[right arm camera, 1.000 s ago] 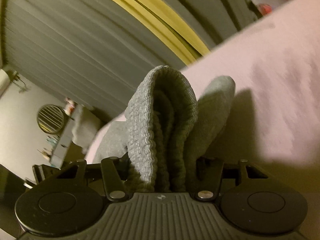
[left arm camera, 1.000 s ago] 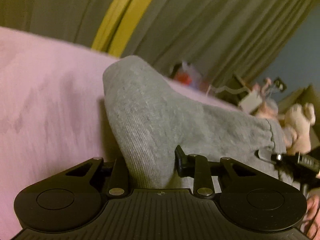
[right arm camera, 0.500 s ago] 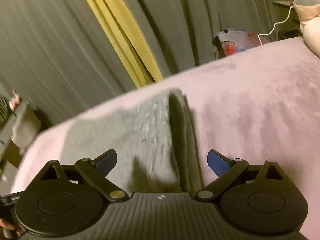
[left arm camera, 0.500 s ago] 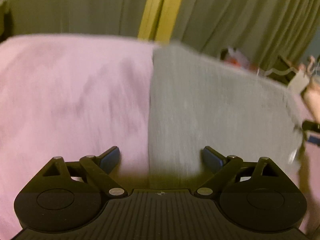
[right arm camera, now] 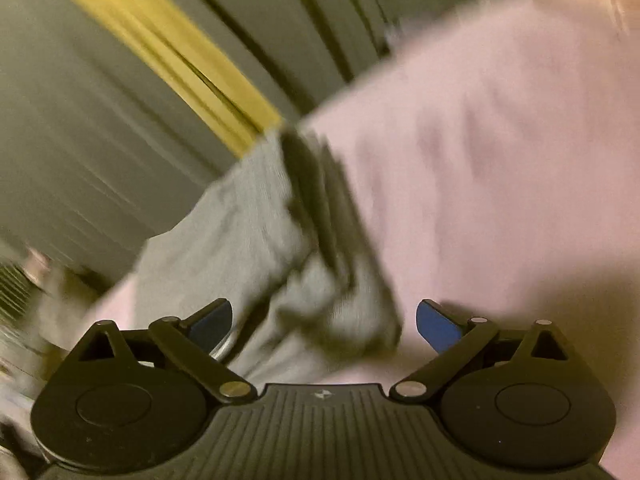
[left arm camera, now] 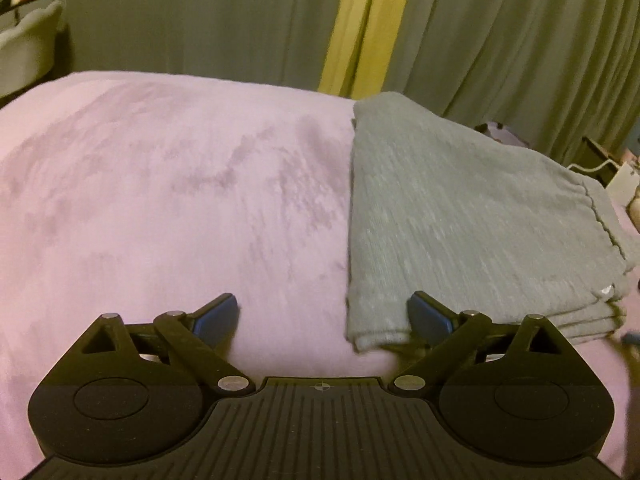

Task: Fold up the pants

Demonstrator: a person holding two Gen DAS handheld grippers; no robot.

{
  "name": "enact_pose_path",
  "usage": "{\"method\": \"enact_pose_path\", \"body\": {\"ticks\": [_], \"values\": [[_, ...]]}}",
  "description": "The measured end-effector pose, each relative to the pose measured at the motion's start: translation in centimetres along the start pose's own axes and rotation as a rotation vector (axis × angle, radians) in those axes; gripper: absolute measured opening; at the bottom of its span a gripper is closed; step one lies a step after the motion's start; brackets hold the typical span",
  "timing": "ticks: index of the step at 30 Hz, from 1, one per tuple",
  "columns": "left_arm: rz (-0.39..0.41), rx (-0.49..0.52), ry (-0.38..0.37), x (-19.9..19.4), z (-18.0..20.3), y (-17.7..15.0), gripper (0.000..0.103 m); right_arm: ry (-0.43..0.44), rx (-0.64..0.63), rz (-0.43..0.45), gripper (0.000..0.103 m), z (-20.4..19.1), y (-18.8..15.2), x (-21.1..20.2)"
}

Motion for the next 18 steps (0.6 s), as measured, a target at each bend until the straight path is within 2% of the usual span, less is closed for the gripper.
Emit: {"method": "enact_pose_path", "body": {"ticks": [2, 4, 7, 9, 12, 16, 18], "values": [[0.004, -0.017, -0.005, 0.2, 0.1, -0.3, 0.097, 0.039, 0.004, -0.022, 0.098, -0.4, -0.2, 0.2], [0.01, -0.021, 0.001, 0.1, 0.2, -0.3, 0.097, 0.099, -0.015, 0.014, 0.098, -1.7, 0.3, -0.3], [0.016, -0.033, 0.001, 0.2, 0.1, -0.5, 0.097, 0.173, 0.058, 0.018, 0.098, -2.2, 0.6, 0.3], [0.021, -0.04, 0.002, 0.0, 0.0, -0.6, 0.097, 0.146, 0.111, -0.016, 0.098, -1.6, 0.5, 1.9], [0.031, -0.041, 0.008, -0.1, 0.0, -0.7, 0.098, 0.131, 0.114, -0.036, 0.098, -1.2, -0.6, 2.4], [0.034, -0.032, 0.02, 0.2, 0.2, -0.7, 0.098, 0.15, 0.094, 0.03, 0.098, -1.7, 0.0, 3.2], [0.035, -0.035, 0.017, 0.2, 0.1, -0.7, 0.098, 0.13, 0.098, 0.069, 0.098, -1.2, 0.4, 3.3]]}}
Point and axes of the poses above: each gripper's, at about its wrist camera, not at the fingertips, and x roughly the way its jaws point, z to its right, y to its top, the point moved 7 cm from there along x, roughly the way its jaws point, and after that the axes turned 4 degrees about -z, right-handed, at the moved point
